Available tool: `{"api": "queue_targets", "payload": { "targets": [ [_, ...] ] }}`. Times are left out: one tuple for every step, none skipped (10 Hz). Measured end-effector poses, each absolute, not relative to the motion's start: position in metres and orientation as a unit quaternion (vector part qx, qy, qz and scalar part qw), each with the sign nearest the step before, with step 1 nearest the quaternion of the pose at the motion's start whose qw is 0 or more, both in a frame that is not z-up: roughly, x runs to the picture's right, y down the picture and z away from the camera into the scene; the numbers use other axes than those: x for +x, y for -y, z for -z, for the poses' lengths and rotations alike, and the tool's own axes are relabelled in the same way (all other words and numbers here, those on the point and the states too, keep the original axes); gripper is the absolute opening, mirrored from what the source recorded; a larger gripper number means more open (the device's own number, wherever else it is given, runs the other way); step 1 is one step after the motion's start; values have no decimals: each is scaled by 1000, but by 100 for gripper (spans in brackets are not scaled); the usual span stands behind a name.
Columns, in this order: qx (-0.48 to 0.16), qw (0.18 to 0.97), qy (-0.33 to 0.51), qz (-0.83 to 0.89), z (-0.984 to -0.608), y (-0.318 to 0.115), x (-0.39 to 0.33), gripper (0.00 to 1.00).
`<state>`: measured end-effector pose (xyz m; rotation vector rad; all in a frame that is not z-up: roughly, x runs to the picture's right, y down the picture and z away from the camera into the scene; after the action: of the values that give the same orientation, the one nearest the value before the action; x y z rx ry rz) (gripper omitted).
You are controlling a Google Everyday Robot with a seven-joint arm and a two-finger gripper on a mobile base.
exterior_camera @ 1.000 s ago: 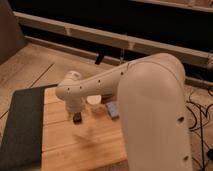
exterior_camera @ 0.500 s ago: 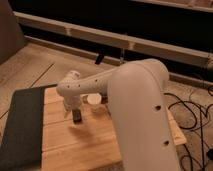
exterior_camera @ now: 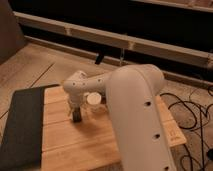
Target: Push the eraser across the table
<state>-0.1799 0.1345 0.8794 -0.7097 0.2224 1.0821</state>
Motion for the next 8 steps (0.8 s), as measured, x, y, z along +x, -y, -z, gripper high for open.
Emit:
{"api": "queue_targets", "payload": {
  "targets": [
    [-338, 792, -101, -499, -887, -137, -185, 65],
    [-343, 792, -100, -496, -891, -139, -190, 65],
    [-350, 791, -98, -493, -897, -142, -196, 65],
    [-355, 792, -93, -488, -900, -141, -203, 65],
    [-358, 794, -87, -484, -903, -138, -212, 65],
    [-360, 796, -81, -479, -905, -134, -223, 65],
    [-363, 799, -74, -474, -905, -131, -237, 65],
    [-365, 802, -66, -467, -904, -128, -256, 65]
  ]
}}
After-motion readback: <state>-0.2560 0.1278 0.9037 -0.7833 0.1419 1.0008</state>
